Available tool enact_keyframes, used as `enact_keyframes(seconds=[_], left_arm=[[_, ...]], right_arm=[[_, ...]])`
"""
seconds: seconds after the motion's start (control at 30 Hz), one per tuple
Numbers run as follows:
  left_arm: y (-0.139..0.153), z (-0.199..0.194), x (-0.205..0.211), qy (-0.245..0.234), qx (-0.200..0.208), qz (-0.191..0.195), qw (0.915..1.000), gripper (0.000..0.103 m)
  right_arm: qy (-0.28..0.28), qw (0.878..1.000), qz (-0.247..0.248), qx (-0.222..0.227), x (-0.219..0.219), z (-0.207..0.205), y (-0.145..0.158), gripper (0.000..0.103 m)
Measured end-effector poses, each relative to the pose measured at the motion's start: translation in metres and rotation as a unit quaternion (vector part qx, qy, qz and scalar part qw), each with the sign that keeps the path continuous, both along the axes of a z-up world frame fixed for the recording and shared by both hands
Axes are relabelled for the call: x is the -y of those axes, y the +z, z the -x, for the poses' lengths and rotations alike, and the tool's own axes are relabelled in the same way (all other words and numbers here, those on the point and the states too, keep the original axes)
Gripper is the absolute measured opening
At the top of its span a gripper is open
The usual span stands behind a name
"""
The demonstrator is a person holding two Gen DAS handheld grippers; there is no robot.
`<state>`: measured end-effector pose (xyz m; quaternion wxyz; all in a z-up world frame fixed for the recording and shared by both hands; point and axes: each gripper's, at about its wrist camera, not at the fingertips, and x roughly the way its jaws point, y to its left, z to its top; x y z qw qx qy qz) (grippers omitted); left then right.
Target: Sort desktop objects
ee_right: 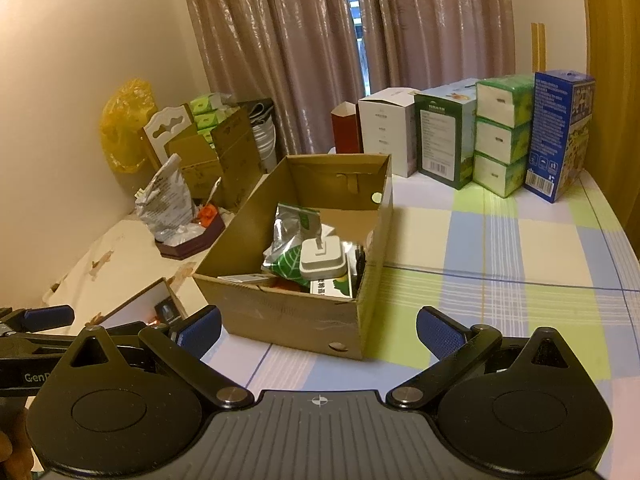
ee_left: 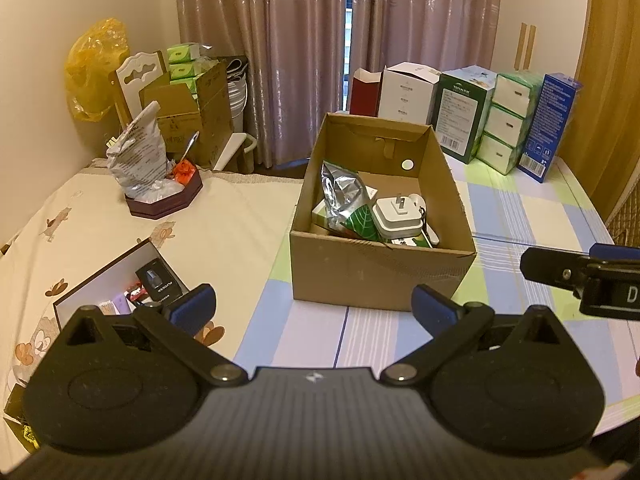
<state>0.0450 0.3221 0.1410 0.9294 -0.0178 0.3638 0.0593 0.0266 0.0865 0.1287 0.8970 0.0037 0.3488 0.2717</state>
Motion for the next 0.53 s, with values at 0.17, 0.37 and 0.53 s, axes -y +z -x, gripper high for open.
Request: enact_keyframes(seconds=[0.17,0.37,0.53], left_arm=[[0.0002,-0.0004,0.0003,-0.001,0.000,-0.001,1.0000,0.102],[-0.0001,-0.0033,-0.0010,-0.006,0.000,-0.002,1.0000,0.102],[-0.0005,-0.0025,-0.0013,-0.013,0.008,-0.002,0.9999,0.102]], right_arm=[[-0.002,1.000,-0.001,0.000,0.0001,0.0005,0.0001,0.101],[-0.003,1.000,0.000,-0.002,-0.0014,0.0009,-0.0022,0.101],[-0.005,1.000,0.000,-0.004,-0.0011,0.0011,-0.0051,0.101]])
